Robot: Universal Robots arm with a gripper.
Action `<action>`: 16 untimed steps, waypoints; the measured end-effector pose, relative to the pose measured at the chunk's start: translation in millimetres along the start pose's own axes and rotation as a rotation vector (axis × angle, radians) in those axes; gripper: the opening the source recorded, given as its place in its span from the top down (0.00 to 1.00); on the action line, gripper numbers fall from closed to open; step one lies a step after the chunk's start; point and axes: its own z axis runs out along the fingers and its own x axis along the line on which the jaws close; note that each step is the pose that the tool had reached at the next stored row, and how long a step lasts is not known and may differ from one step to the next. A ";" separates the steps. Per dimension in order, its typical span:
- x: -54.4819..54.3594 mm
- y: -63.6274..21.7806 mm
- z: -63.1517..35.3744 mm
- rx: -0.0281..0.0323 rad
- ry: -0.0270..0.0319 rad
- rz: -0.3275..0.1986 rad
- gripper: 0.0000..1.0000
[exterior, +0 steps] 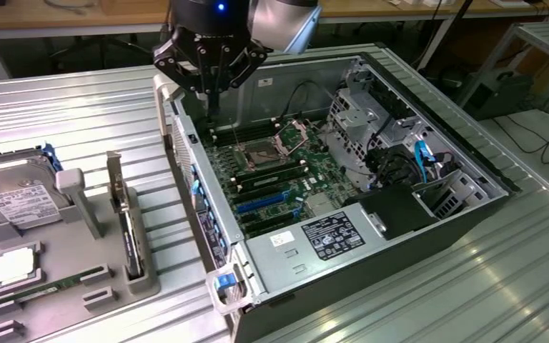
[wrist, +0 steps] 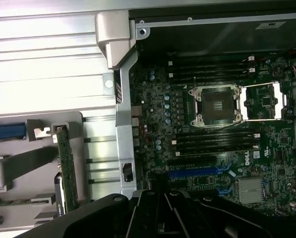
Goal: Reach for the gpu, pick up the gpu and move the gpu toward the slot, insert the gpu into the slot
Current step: 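Reach for the gpu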
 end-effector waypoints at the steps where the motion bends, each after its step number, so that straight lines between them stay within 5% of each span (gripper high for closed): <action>1: 0.5 -0.2 0.0 0.0000 0.0000 0.000 0.89; 16: 12.4 -4.6 -0.5 0.0000 0.0000 0.000 0.89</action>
